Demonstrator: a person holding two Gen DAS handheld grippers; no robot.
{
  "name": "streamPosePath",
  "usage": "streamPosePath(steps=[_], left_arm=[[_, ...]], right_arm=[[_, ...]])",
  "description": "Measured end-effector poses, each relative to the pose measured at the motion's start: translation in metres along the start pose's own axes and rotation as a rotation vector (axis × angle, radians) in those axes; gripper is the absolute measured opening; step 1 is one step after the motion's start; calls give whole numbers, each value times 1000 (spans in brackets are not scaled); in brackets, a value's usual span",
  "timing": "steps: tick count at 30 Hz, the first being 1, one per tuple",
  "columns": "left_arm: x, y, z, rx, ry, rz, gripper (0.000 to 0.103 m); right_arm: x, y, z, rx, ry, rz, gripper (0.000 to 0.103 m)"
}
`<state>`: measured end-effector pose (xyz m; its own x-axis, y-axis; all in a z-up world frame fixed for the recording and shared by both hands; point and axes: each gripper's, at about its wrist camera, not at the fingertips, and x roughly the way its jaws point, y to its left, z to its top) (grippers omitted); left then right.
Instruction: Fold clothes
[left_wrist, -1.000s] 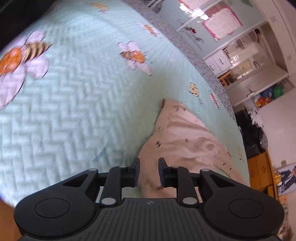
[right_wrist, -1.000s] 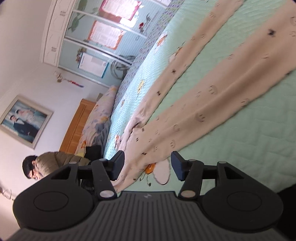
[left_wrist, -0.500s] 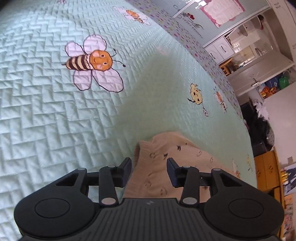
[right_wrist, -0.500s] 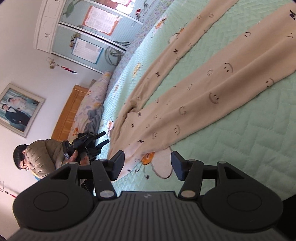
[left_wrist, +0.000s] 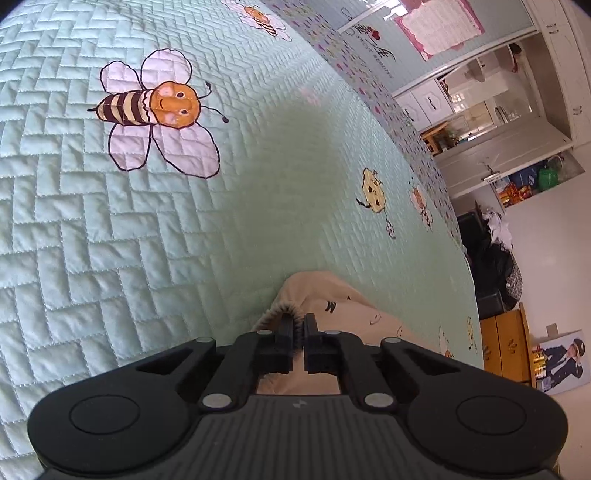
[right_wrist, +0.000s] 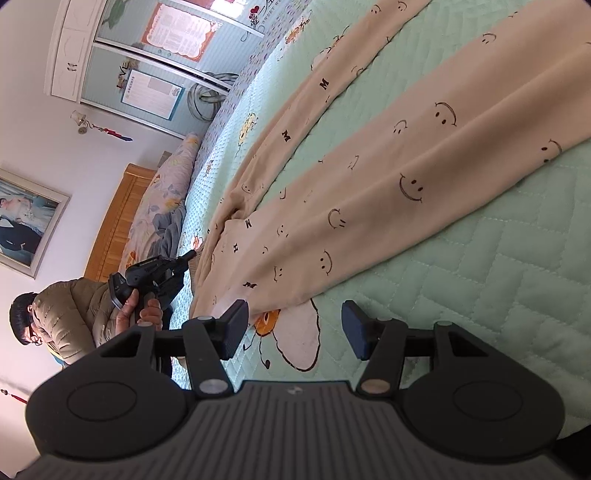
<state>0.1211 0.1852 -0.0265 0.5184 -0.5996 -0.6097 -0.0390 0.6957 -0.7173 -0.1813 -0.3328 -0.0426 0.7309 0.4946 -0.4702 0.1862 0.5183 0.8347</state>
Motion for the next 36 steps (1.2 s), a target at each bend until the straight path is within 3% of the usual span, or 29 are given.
streamPosePath(steps=[4,7,10,15,18,21,25,32,36], left_arm=[[-7,2,11,-25,-105,-44,4],[-18,7,27,-59,-248,-106,4],[-17,14,43,-80,-325,-90,4],[1,28,58,-68,-253,-55,5],[7,29,51,-40,-164,-3,21],[-7,25,35,22,-137,2,25],[-46,32,4,46,-127,-8,42],[-102,45,-72,54,-126,13,45],[-107,49,-104,-32,-160,-3,45]], right_arm=[[-3,0,-1,-1,-3,-6,58],[-4,1,-1,-2,-6,-14,58],[-6,1,-1,-4,-8,-21,58],[-9,0,0,0,-17,-35,58],[-10,0,1,-2,-25,-40,58],[-13,2,2,-1,-42,-31,58],[-19,2,1,4,-59,-13,58],[-32,1,1,24,-107,31,59],[-50,-6,2,42,-169,31,59]])
